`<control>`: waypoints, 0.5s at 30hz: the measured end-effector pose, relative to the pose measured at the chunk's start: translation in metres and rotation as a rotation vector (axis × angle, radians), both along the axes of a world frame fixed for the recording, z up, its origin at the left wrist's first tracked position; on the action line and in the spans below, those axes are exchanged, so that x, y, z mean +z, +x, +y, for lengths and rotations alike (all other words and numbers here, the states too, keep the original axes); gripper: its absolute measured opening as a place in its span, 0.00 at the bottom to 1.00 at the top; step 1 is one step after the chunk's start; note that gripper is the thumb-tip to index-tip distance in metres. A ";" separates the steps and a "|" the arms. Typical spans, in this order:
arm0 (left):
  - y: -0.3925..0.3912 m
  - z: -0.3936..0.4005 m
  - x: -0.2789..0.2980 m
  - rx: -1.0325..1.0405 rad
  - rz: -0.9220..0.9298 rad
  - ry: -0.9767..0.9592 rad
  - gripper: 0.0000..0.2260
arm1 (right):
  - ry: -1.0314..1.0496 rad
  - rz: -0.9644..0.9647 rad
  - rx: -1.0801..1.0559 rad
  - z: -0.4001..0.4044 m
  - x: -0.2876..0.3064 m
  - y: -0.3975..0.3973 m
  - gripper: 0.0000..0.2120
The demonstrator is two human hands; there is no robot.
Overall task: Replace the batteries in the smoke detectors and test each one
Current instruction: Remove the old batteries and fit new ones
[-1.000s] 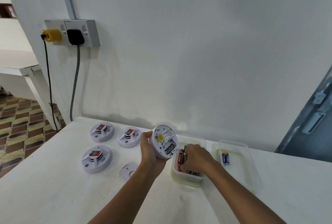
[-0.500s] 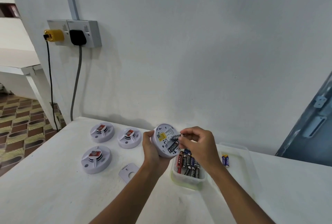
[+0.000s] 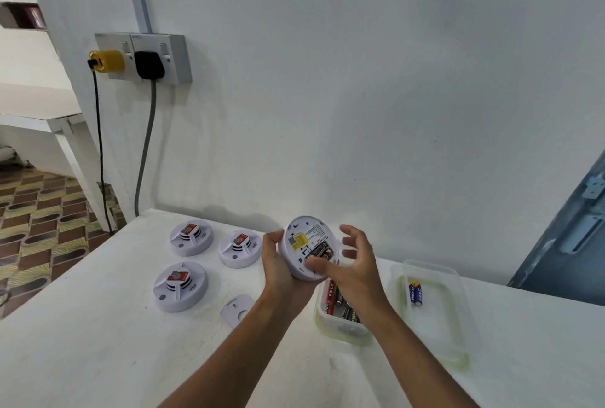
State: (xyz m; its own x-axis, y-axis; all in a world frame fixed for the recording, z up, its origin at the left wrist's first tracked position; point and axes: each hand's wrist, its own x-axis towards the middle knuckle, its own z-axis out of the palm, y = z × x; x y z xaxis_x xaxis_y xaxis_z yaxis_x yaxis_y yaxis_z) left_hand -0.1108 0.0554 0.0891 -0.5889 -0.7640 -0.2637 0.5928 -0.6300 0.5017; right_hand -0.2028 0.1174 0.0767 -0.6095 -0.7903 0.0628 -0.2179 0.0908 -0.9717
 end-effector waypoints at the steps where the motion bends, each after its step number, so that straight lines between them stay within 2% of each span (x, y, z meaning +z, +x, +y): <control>1: 0.000 -0.001 0.001 -0.012 0.007 -0.008 0.23 | 0.015 -0.119 0.032 -0.001 0.000 0.000 0.43; 3: 0.000 -0.001 0.003 -0.047 0.011 -0.026 0.24 | -0.016 -0.352 0.104 -0.001 0.001 0.000 0.47; 5: 0.001 -0.001 0.005 -0.089 -0.001 -0.053 0.25 | -0.048 -0.476 0.134 -0.001 0.003 0.002 0.46; 7: 0.006 -0.002 0.008 -0.151 -0.016 -0.070 0.26 | -0.069 -0.448 0.129 0.000 0.006 0.006 0.39; 9: 0.014 -0.005 0.014 -0.246 -0.017 -0.083 0.25 | -0.107 -0.340 0.126 0.004 0.014 0.010 0.33; 12: 0.024 -0.007 0.026 -0.368 -0.027 -0.113 0.24 | -0.208 -0.321 0.255 0.014 0.030 0.008 0.32; 15: 0.027 -0.006 0.038 -0.405 0.016 -0.090 0.23 | -0.243 -0.259 0.365 0.022 0.047 0.002 0.28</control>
State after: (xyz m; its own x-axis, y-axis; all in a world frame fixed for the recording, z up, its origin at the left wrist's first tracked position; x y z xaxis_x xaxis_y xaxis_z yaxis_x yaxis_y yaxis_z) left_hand -0.0834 0.0493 0.1267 -0.8501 -0.4892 -0.1949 0.3139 -0.7679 0.5584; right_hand -0.2010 0.1390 0.1241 -0.3164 -0.9360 0.1543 0.0579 -0.1814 -0.9817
